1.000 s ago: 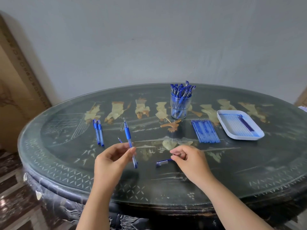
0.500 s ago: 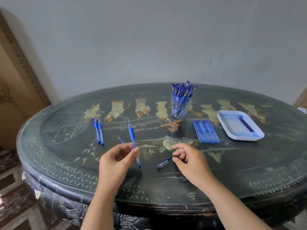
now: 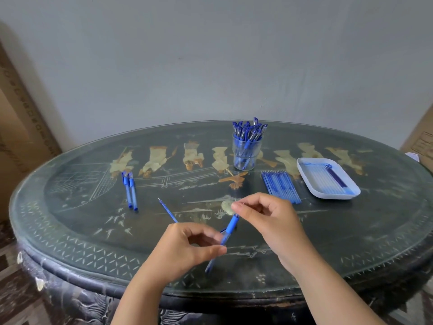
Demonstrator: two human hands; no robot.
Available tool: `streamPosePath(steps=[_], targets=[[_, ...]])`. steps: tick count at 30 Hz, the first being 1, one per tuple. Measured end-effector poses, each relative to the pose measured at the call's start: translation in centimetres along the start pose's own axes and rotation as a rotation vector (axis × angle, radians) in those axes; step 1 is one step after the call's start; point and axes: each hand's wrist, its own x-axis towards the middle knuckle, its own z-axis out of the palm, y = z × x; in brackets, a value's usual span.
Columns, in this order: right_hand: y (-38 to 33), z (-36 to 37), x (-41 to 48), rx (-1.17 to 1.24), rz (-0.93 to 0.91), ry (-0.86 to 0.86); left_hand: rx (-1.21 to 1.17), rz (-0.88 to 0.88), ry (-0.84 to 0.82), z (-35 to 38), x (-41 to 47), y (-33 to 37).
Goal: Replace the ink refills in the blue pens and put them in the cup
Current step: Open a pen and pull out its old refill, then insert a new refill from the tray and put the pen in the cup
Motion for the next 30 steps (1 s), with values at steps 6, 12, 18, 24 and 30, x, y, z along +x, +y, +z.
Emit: streamPosePath(steps=[6,12,18,24,30], targets=[[-0.3,-0.7,0.0,0.056,0.090,-0.046,0.000,0.006,0.010,0.1,-0.1,0.5],[-0.7,-0.9,0.5,0.148,0.080,0.042,0.012,-0.019,0.005,0.1,-0.1,0.4],[-3.7,-2.5,2.4,0.455,0.024,0.144,0.079,-0.009,0.039,-0.5,0.1,-0.1],[-5.5,-6.3,5.4,0.451,-0.080,0.146,-0.102,-0.004,0.294,-1.1,0.8,-0.8],[-3.6,-8.1,9.4,0.238,-0.002,0.276,-0.339,0.041,0.556,-1.2,1.9,-1.4]])
